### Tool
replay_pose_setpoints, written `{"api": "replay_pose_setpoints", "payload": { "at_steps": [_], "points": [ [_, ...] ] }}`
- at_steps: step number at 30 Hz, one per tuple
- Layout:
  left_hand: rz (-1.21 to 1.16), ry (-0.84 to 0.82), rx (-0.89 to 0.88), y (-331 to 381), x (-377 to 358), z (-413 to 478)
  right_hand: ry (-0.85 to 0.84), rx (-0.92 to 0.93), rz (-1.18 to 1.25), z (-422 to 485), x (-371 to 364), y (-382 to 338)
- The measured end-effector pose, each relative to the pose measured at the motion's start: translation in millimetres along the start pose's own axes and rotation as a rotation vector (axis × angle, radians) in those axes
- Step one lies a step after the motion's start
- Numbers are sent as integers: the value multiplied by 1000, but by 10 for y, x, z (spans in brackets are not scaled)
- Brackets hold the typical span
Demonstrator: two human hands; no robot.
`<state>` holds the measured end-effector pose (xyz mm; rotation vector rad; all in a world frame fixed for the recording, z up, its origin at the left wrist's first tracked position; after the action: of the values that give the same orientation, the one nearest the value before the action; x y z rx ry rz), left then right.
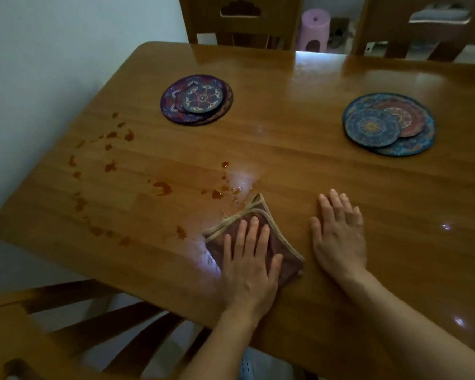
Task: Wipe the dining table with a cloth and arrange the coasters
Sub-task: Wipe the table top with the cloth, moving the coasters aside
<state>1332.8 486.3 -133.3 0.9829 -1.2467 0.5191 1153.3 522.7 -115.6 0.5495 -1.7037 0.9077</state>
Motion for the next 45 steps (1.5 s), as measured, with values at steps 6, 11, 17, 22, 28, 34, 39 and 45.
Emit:
{"api": "replay_pose_setpoints", "payload": {
  "at_steps": [6, 11, 17, 22, 28, 34, 39, 45],
  "points": [
    [104, -92, -199, -49, -13, 868, 10, 33, -137, 30, -114, 16],
    [198, -217, -146, 73, 28, 2156, 14, 40, -147, 39, -140, 21],
    [148, -340, -132, 279, 21, 2656, 16, 50, -129, 31, -152, 39],
    [138, -239, -338, 139, 10, 1416, 46, 50, -109, 16, -113, 12],
    [56, -272, -397, -21, 90, 538, 68, 35, -83, 8, -102, 3],
    [122, -219, -213, 66, 9, 1437, 83, 38, -74, 7, -99, 16],
    [161, -246, -182, 248, -51, 1965, 91, 29, -91, 17, -113, 11],
    [132, -182, -266, 189, -23, 1018, 87, 33, -85, 5, -96, 4]
  ]
}}
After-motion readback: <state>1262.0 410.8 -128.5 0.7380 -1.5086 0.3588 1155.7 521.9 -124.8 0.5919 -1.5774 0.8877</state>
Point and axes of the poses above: each hand's wrist, its own z-axis towards the middle knuckle, its own x-axis out of the back of the hand, y = z × x, the point moved 2 cm from there along z, towards the middle knuckle, and after that the axes turned 2 degrees about -z, right-handed, at the moved point
